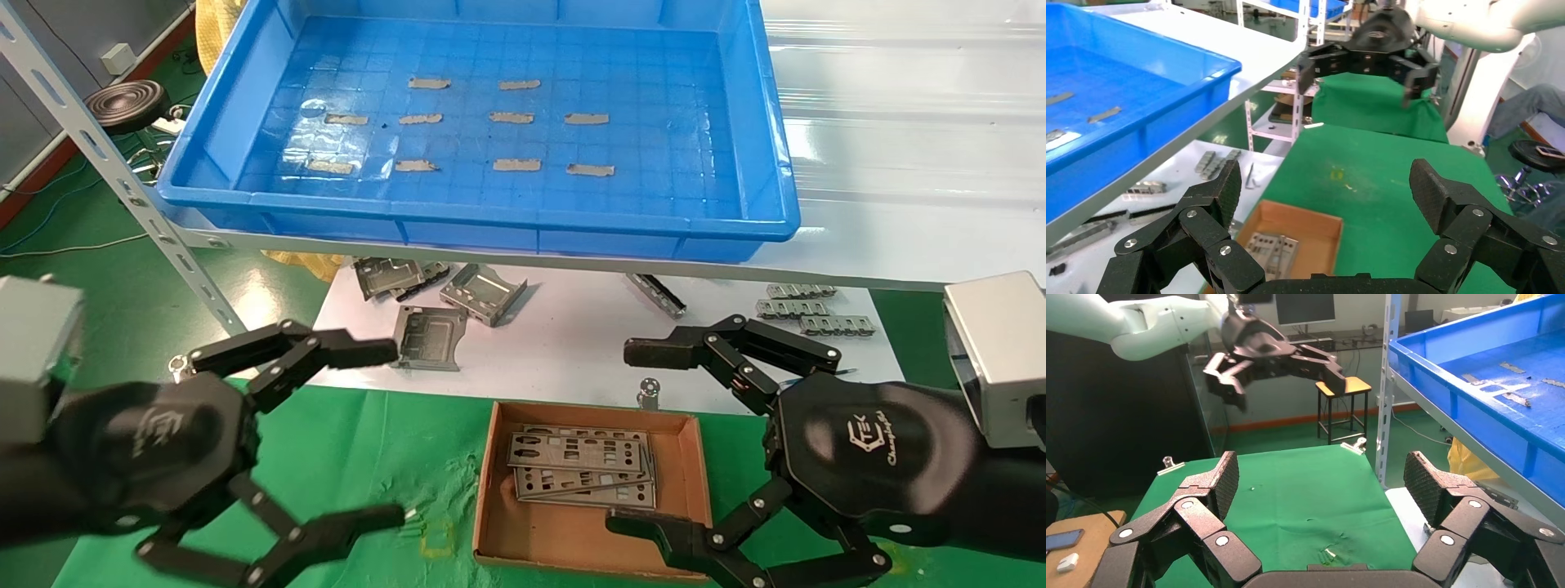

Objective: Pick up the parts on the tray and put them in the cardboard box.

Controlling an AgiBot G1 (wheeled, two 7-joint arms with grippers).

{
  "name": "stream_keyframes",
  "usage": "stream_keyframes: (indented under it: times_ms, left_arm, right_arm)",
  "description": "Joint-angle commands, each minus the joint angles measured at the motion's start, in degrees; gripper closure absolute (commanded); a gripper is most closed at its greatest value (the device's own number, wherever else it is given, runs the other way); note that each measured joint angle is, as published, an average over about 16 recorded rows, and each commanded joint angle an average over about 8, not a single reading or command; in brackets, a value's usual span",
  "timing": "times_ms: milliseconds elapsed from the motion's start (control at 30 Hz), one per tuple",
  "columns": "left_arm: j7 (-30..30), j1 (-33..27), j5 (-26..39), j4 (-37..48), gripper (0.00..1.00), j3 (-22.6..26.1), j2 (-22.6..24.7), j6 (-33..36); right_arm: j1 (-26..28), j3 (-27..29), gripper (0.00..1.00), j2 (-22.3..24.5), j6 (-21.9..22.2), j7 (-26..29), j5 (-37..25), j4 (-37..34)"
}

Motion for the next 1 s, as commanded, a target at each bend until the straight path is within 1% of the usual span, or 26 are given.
stream_keyframes:
  times_ms: [33,267,1000]
  left_arm:
    - [-1.0,0.9,-0.4,-2.0,0.0,-1.0,-1.2,0.0]
    - [-2.2,2.4,-1.1,-5.1,0.0,-2.7,-3.1,0.1]
    - [-1.7,1.7,-0.8,-3.6,0.0,-1.8,-2.2,0.1]
  right_arm:
    - [0.0,0.0,0.0,0.0,0.0,0.0,0.0,0.0]
    - [0.0,0.0,0.0,0.0,0.0,0.0,0.0,0.0]
    - [0.0,0.0,0.0,0.0,0.0,0.0,0.0,0.0]
